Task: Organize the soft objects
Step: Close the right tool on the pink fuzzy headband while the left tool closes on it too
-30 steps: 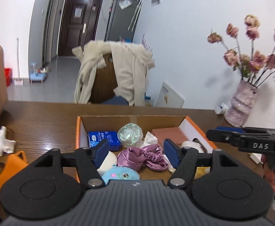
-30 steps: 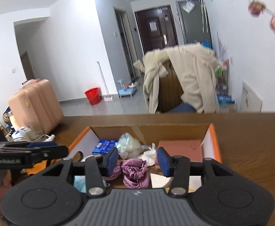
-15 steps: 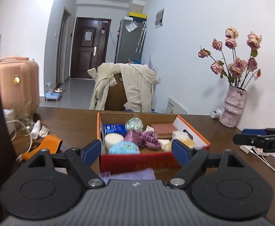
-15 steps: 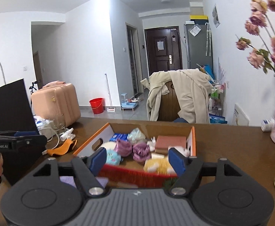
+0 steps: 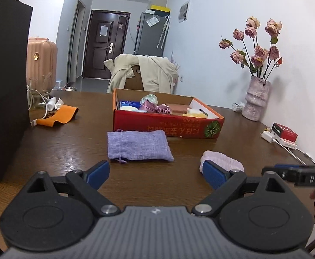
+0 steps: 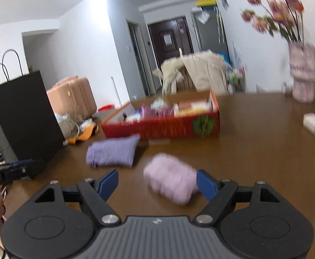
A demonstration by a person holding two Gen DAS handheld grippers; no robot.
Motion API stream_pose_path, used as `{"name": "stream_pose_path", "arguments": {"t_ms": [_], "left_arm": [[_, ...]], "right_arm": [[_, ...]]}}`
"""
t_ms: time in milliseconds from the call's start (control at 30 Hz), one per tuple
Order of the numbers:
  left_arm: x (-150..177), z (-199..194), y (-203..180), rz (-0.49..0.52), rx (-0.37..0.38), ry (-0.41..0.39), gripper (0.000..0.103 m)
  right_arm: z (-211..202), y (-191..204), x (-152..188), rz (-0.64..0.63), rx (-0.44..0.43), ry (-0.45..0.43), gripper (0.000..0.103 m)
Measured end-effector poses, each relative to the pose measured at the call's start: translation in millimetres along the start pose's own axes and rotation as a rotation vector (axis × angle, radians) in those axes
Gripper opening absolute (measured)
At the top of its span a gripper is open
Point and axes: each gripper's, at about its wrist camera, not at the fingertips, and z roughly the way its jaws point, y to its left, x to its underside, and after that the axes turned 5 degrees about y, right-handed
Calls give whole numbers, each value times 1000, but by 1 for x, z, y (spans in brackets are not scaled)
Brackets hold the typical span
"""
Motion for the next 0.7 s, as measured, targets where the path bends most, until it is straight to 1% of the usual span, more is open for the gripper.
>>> {"name": "stream_pose_path", "arguments": {"t_ms": [100, 200, 267, 333, 367, 400, 433, 533, 633, 700], "left_arm": [[-2, 5, -2, 5, 11, 4, 95], [-6, 19, -5, -19, 34, 20, 94], [-11, 33, -10, -26, 61, 37, 89], [-15, 49, -19, -19, 90, 69, 77], [-17, 59, -24, -15, 108, 88, 73], [-18, 67, -29, -11, 122, 103, 67], [-20, 78, -36, -9, 141, 118, 64], [-27, 109, -50, -11, 199, 154, 61], [-34, 147, -60, -17, 224, 198, 59], [-36, 170, -64, -40, 243, 248, 54]], "right_arm": [[3, -1, 13, 25, 19, 32, 79], [4, -6, 17, 54, 18, 35, 78], [7, -12, 15, 88, -1, 32, 74], [12, -21, 13, 137, -19, 28, 64], [17, -25, 12, 153, -25, 33, 62], [22, -29, 11, 166, -28, 39, 61], [29, -34, 10, 189, -35, 50, 59], [47, -49, 8, 256, -79, 78, 55], [66, -60, 5, 291, -85, 105, 54], [79, -67, 2, 306, -91, 128, 53]]}}
